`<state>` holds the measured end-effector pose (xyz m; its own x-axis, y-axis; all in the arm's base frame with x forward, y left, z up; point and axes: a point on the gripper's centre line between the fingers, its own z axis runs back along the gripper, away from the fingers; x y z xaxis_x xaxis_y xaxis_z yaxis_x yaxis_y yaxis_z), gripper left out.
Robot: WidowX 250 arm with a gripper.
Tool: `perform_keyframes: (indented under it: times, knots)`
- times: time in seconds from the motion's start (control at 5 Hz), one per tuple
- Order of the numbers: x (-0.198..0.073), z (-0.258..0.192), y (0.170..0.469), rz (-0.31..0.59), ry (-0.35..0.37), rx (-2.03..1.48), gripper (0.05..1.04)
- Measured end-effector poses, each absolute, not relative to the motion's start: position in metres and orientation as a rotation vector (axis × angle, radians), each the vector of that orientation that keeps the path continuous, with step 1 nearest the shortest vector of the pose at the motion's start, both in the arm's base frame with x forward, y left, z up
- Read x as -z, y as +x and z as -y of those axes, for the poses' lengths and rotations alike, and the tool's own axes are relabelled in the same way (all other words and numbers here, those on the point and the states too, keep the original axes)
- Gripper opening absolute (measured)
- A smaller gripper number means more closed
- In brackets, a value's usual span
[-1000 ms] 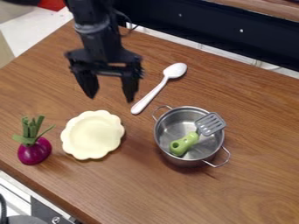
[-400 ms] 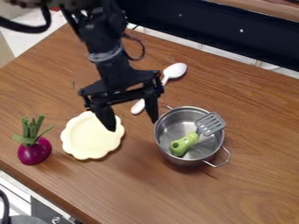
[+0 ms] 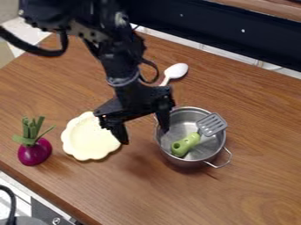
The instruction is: Move the silver pot from the middle of the table to the upper side of it
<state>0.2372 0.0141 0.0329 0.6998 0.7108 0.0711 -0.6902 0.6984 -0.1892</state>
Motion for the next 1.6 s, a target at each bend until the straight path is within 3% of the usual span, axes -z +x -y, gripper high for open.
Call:
perform_keyframes:
  times: [0.6, 1.0, 1.2, 1.4, 1.6]
  knots:
    - [-0.017, -0.011, 0.244, 0.09, -0.105, -0.761, 0.999]
    - [-0.013, -0.008, 0.242, 0.107, -0.105, -0.749, 0.999]
    - [-0.006, -0.003, 0.244, 0.128, -0.057, -0.725, 0.999]
    - [0.002, -0.001, 0.243, 0.097, -0.057, -0.719, 0.945]
    - [0.0, 0.0, 0.244, 0.082, -0.061, -0.723, 0.678]
